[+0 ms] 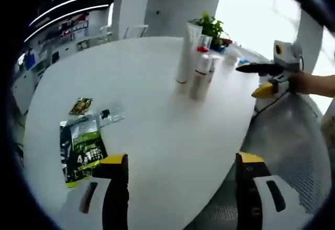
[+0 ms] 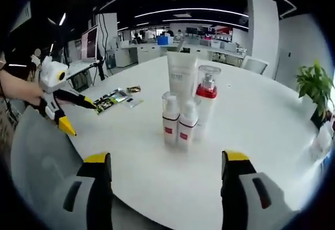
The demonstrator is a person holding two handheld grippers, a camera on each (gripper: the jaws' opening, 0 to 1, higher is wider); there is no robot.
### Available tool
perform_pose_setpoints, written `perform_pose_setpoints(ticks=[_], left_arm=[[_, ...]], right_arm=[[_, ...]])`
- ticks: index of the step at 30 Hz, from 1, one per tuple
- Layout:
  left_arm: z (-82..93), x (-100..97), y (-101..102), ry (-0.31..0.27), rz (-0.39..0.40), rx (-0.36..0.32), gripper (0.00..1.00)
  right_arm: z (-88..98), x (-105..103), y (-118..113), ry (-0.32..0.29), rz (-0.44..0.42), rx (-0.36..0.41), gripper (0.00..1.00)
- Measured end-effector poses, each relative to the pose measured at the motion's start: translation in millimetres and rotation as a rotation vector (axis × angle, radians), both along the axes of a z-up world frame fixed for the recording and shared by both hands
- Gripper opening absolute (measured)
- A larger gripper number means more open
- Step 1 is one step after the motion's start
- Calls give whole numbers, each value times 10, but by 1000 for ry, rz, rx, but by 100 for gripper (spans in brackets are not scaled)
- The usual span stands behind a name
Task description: Arrange the skincare products in the storage area until every visible bottle or jar stands upright without overlapping.
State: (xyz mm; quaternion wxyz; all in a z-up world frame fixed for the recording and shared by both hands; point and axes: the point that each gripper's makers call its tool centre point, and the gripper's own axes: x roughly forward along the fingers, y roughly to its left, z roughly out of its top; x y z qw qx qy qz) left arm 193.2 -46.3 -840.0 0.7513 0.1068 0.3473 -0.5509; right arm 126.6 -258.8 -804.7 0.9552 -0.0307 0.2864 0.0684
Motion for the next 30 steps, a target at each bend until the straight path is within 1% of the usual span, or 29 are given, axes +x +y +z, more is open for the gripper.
perform_pose_setpoints(ticks=[3,8,16,20,21,22,24,30], left_arm=[[2,-19,101,-1,31,6,85],[27,-17,188,-1,71,8,90],[70,30,215,-10,102,-2,90],[58,98,249,-14,127,11,91],[46,132,273,-18,142,23,91],[16,185,330,-22,164,55,91],[-10,268,399,-24,194,86,93],[-89,512,560,-23,251,170,96]], right_arm=[[-4,-3,3,0,3,1,87],[-10,-14,15,-2,14,-4,87],[-29,-16,31,4,29,-6,88],[-34,-19,30,6,27,-5,88],[-36,-20,30,8,27,-4,88],[-38,-20,29,8,27,-4,88],[-37,-13,22,5,23,-3,88],[-23,-10,-7,-3,8,6,88]])
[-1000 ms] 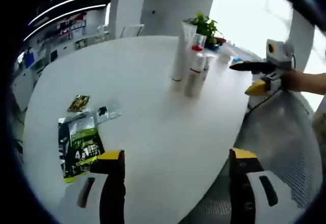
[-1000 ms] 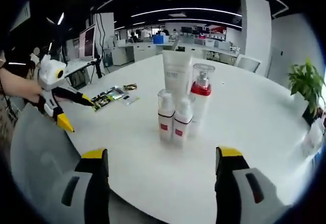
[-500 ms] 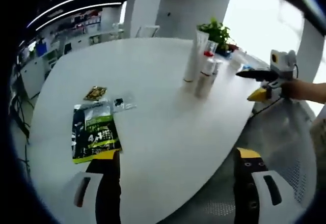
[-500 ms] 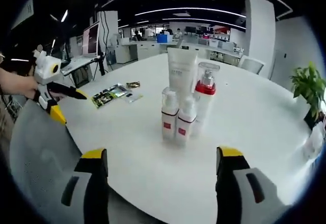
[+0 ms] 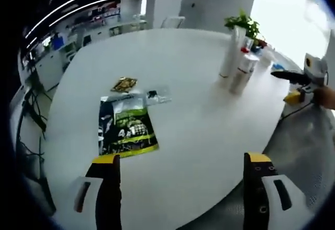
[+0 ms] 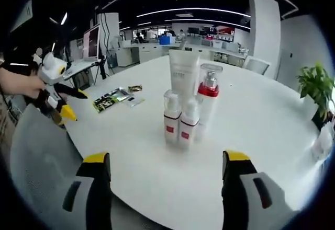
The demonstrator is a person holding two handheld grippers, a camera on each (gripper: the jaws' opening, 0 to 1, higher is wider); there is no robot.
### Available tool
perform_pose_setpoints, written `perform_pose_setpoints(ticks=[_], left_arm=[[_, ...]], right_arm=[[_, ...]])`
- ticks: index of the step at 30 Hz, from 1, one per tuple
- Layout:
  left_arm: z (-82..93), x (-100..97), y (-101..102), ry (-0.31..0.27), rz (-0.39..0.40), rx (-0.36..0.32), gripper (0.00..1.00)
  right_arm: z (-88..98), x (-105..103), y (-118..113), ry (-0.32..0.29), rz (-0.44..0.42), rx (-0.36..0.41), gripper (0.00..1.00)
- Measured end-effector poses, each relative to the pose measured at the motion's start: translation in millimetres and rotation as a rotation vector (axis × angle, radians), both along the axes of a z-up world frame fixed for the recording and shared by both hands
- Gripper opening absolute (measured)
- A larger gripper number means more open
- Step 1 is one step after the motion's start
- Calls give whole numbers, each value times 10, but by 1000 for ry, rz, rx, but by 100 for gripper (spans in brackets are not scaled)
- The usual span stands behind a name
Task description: Arrange the skincare products in the storage area until every visible bottle or jar stands upright without overlapping.
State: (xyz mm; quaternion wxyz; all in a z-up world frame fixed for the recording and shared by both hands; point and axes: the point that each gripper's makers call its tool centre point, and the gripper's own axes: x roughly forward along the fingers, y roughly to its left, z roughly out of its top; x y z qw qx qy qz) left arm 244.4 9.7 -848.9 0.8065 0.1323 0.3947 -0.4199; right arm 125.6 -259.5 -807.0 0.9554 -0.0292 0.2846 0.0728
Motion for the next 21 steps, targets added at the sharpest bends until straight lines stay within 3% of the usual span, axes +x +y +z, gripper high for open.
perform_pose_setpoints(ticks=[15,21], left_arm=[[-215,513,110,17,70,164,96],[-285,686,83,25,72,195,96]], right_arm=[[-11,10,-59,14,-29,13,87],[-13,11,-100,19,-56,26,87]])
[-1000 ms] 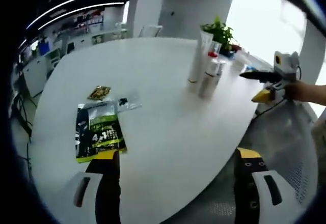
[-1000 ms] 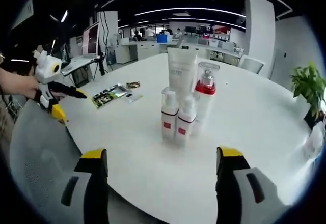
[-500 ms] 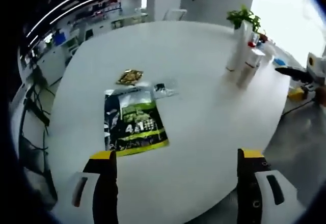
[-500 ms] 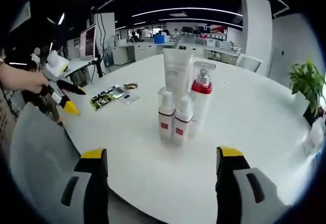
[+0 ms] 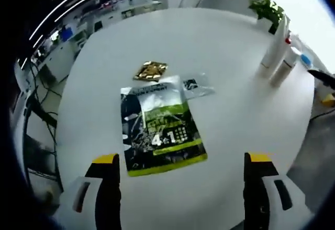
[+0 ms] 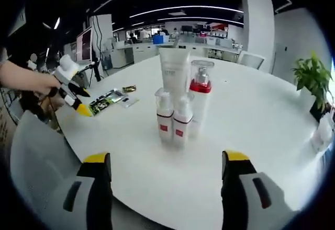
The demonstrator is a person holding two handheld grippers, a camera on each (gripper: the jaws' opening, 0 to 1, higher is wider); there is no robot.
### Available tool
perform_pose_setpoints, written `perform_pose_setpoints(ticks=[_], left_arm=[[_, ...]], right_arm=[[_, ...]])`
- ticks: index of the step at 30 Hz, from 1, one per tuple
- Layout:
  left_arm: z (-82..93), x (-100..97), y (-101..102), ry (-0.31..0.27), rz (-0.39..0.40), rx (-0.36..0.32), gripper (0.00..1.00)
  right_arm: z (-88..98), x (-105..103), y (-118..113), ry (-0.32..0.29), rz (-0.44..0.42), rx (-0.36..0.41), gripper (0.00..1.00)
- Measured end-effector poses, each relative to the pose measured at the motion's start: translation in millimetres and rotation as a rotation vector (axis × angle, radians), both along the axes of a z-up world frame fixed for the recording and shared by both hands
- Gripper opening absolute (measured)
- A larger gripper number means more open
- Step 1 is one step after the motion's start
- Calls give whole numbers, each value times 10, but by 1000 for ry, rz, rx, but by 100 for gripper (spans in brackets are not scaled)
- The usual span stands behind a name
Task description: Arrange the skincare products in the storage area until every visible bottle or jar stands upright without overlapping.
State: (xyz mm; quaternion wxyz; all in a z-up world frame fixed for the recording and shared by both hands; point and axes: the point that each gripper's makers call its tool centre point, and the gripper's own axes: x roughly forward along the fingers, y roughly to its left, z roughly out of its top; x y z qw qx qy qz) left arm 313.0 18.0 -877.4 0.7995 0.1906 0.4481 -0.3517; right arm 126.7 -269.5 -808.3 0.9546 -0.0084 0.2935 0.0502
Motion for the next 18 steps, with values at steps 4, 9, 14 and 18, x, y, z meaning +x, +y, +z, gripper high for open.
perform_pose_setpoints(ticks=[4,9,14,18], left_arm=[[-40,112,-21,3,2,14,96],[-101,247,-49,12,-7,34,96],[-160,383,-54,29,-2,52,97],[-191,459,-45,34,5,62,97]], right_arm=[[-13,-6,-7,7,-5,-2,86],[-23,-12,-11,14,-10,-5,86],[-42,-8,-23,20,-22,-1,85],[-48,-9,-31,23,-33,3,85]])
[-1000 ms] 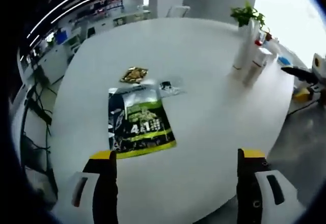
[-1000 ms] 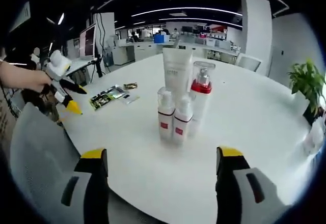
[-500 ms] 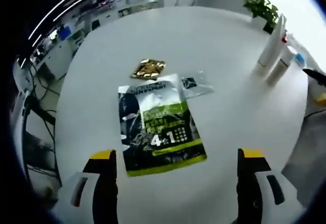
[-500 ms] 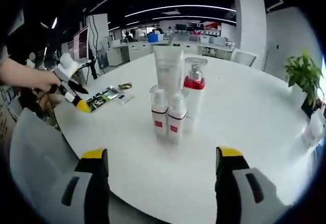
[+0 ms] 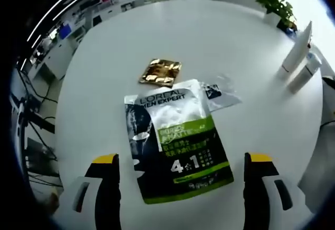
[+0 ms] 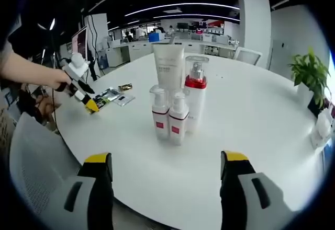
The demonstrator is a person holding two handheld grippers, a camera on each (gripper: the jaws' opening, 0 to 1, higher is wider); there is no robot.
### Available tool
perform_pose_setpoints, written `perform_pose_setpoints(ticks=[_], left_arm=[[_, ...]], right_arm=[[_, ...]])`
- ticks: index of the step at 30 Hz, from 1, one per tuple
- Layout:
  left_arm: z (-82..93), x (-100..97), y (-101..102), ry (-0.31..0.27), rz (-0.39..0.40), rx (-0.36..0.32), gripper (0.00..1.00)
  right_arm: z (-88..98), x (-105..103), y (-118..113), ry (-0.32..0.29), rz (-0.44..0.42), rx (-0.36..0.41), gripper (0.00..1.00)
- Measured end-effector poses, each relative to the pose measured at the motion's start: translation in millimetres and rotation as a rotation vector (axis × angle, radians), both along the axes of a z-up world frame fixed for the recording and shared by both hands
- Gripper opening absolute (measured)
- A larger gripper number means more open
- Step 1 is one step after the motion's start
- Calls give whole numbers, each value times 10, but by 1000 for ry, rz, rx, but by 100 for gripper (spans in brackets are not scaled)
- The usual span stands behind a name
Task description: Arrange the skincare products in the storage area until every visible bottle or jar stands upright without overlapping.
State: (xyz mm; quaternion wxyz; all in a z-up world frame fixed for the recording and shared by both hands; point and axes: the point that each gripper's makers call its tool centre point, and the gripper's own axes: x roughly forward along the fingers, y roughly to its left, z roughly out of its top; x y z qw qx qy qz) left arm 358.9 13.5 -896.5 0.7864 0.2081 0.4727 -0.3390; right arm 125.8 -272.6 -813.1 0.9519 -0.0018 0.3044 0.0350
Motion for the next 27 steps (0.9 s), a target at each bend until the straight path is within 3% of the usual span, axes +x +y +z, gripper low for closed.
perform_pose_setpoints(ticks=[12,19,21,25,27], left_arm=[[-162,75,-28,40,0,34,96],[-145,98,-54,37,15,20,96],[-139,114,-43,33,18,17,93],[-91,164,-26,15,18,0,76],[-86,132,-47,10,7,-6,73]], right_arm=[[-23,11,-28,4,-19,8,84],[-38,15,-34,9,-21,12,84],[-38,16,-34,8,-22,13,84],[-42,14,-38,11,-23,13,83],[-40,16,-42,9,-23,11,82]])
